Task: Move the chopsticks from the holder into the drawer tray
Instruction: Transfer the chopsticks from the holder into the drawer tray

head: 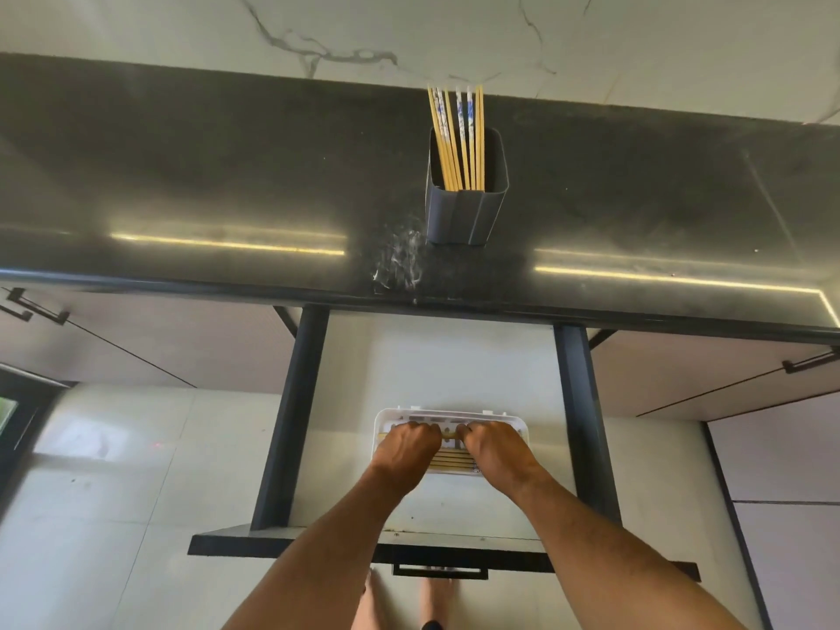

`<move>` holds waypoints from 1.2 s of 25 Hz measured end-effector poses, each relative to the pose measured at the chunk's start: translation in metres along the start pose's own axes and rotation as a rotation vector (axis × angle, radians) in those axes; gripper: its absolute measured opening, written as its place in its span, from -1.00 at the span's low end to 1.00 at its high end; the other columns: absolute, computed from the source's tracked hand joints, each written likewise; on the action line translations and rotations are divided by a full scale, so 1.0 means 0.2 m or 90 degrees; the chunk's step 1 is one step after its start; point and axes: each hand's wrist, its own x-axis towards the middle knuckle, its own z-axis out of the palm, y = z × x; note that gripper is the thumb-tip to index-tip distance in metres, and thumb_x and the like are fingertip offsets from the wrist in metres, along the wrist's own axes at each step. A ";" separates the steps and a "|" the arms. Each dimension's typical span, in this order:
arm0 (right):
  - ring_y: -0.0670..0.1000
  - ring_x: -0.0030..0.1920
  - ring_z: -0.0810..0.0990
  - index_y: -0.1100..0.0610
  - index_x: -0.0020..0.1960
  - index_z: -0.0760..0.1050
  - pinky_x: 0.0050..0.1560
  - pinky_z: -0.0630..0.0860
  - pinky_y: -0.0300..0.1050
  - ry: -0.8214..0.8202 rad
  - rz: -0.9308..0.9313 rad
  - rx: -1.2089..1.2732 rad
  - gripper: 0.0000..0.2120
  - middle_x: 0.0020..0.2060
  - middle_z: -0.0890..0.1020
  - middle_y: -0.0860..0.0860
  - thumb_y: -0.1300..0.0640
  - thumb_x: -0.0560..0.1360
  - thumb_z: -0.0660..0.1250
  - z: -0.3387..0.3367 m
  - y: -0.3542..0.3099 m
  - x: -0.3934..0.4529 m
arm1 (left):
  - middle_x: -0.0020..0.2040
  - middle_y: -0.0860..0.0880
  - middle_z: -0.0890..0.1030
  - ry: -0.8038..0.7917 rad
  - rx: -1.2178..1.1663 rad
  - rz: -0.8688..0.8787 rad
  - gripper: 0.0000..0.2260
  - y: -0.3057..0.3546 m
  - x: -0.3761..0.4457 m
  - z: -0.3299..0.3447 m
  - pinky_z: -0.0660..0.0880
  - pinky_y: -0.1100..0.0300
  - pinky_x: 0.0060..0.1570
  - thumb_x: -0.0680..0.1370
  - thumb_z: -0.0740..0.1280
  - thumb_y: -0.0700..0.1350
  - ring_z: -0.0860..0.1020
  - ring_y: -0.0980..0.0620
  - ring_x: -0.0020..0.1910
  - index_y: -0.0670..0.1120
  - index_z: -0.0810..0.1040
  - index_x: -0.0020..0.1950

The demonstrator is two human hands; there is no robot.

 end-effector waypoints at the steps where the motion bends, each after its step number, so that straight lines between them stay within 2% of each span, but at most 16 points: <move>1: 0.01 -0.01 0.72 0.09 0.11 0.62 0.02 0.64 -0.14 -0.003 0.006 -0.013 -0.78 0.02 0.72 0.03 0.28 0.50 0.39 0.00 -0.01 0.01 | 0.17 -0.17 0.65 0.000 0.002 0.002 -0.78 -0.01 0.02 0.01 0.56 0.02 0.11 0.59 0.31 -0.25 0.63 -0.18 0.13 -0.17 0.56 0.24; 3: -0.08 -0.32 0.70 0.01 -0.22 0.66 -0.32 0.58 -0.24 -0.009 -0.002 -0.030 -0.76 -0.31 0.71 -0.06 0.19 0.20 0.64 -0.01 -0.01 0.01 | 0.18 -0.16 0.63 0.006 0.008 0.011 -0.78 -0.02 0.04 0.01 0.53 0.03 0.11 0.58 0.29 -0.28 0.62 -0.17 0.15 -0.17 0.55 0.22; 4: -0.10 -0.45 0.65 0.00 -0.36 0.62 -0.45 0.50 -0.30 -0.001 0.007 -0.035 -0.70 -0.43 0.66 -0.09 0.18 0.05 0.70 0.00 -0.01 0.01 | 0.18 -0.15 0.63 0.006 0.009 0.012 -0.77 -0.02 0.05 0.02 0.53 0.03 0.10 0.57 0.29 -0.30 0.61 -0.17 0.16 -0.16 0.55 0.20; 5: -0.11 -0.49 0.62 0.00 -0.41 0.60 -0.49 0.47 -0.31 0.019 0.023 -0.033 -0.67 -0.48 0.63 -0.10 0.20 -0.01 0.71 0.00 -0.02 0.02 | 0.17 -0.14 0.63 0.005 0.011 0.010 -0.76 -0.02 0.06 0.02 0.52 0.03 0.10 0.55 0.29 -0.32 0.61 -0.16 0.15 -0.15 0.54 0.19; 7: -0.07 -0.43 0.66 0.02 -0.35 0.62 -0.44 0.51 -0.27 0.038 0.028 -0.030 -0.71 -0.42 0.66 -0.07 0.25 0.07 0.67 0.03 0.00 0.03 | 0.15 -0.12 0.63 0.008 0.011 0.001 -0.73 -0.02 0.06 0.03 0.52 0.04 0.08 0.51 0.32 -0.35 0.61 -0.14 0.14 -0.12 0.53 0.17; 9: -0.01 -0.21 0.72 0.03 -0.14 0.66 -0.27 0.61 -0.15 0.019 0.024 -0.020 -0.79 -0.23 0.71 -0.04 0.29 0.31 0.53 0.05 0.02 0.04 | 0.13 -0.10 0.63 0.009 0.003 -0.003 -0.73 -0.03 0.06 0.05 0.51 0.06 0.09 0.50 0.33 -0.34 0.61 -0.12 0.13 -0.10 0.53 0.16; 10: 0.01 -0.15 0.72 0.03 -0.09 0.66 -0.24 0.62 -0.12 0.020 0.025 -0.022 -0.79 -0.18 0.72 -0.03 0.30 0.36 0.47 0.06 0.02 0.04 | 0.13 -0.09 0.64 0.012 0.002 -0.002 -0.76 -0.03 0.06 0.05 0.50 0.07 0.09 0.52 0.33 -0.31 0.60 -0.10 0.13 -0.10 0.53 0.15; 12: -0.01 -0.19 0.72 0.03 -0.14 0.67 -0.28 0.61 -0.14 0.032 0.015 -0.010 -0.80 -0.23 0.72 -0.05 0.29 0.31 0.50 0.06 0.03 0.03 | 0.13 -0.08 0.65 0.018 -0.003 -0.007 -0.82 -0.04 0.06 0.05 0.49 0.09 0.10 0.56 0.33 -0.24 0.60 -0.09 0.13 -0.09 0.53 0.14; 16: -0.01 -0.24 0.71 0.04 -0.20 0.69 -0.30 0.60 -0.16 0.050 0.025 -0.002 -0.81 -0.29 0.70 -0.05 0.28 0.27 0.54 0.06 0.03 0.01 | 0.15 -0.09 0.64 0.030 0.000 -0.027 -0.73 -0.07 0.03 0.06 0.52 0.09 0.13 0.50 0.30 -0.33 0.60 -0.09 0.14 -0.11 0.56 0.16; 20: 0.06 0.00 0.69 0.08 0.06 0.68 0.04 0.60 0.00 -0.002 0.057 -0.001 -0.77 -0.04 0.70 0.01 0.31 0.49 0.37 0.10 0.03 0.04 | 0.19 -0.08 0.63 0.051 0.002 -0.042 -0.70 -0.06 0.03 0.06 0.51 0.11 0.16 0.54 0.25 -0.32 0.58 -0.06 0.19 -0.10 0.62 0.20; 25: 0.05 0.07 0.66 0.09 0.11 0.66 0.07 0.60 0.01 0.023 0.023 0.043 -0.71 0.03 0.69 0.00 0.33 0.49 0.32 0.13 0.05 0.06 | 0.13 -0.10 0.65 0.063 -0.017 -0.066 -0.70 -0.07 0.03 0.06 0.52 0.11 0.14 0.50 0.27 -0.36 0.60 -0.08 0.12 -0.12 0.63 0.15; 28: 0.06 0.03 0.67 0.12 0.07 0.66 0.06 0.60 0.02 0.080 0.035 0.127 -0.74 -0.01 0.70 0.01 0.34 0.46 0.33 0.12 0.06 0.03 | 0.05 -0.15 0.67 0.100 -0.056 -0.070 -0.71 -0.06 0.01 0.03 0.55 0.03 0.07 0.45 0.25 -0.41 0.63 -0.16 0.03 -0.17 0.63 0.06; 30: 0.06 -0.05 0.68 0.18 0.02 0.66 0.01 0.64 -0.01 0.172 0.058 0.211 -0.83 -0.06 0.70 0.05 0.32 0.48 0.37 0.10 0.08 -0.01 | -0.10 -0.17 0.68 0.164 -0.077 -0.046 -0.77 -0.05 -0.01 0.00 0.58 -0.01 -0.09 0.40 0.26 -0.41 0.65 -0.19 -0.13 -0.20 0.63 -0.07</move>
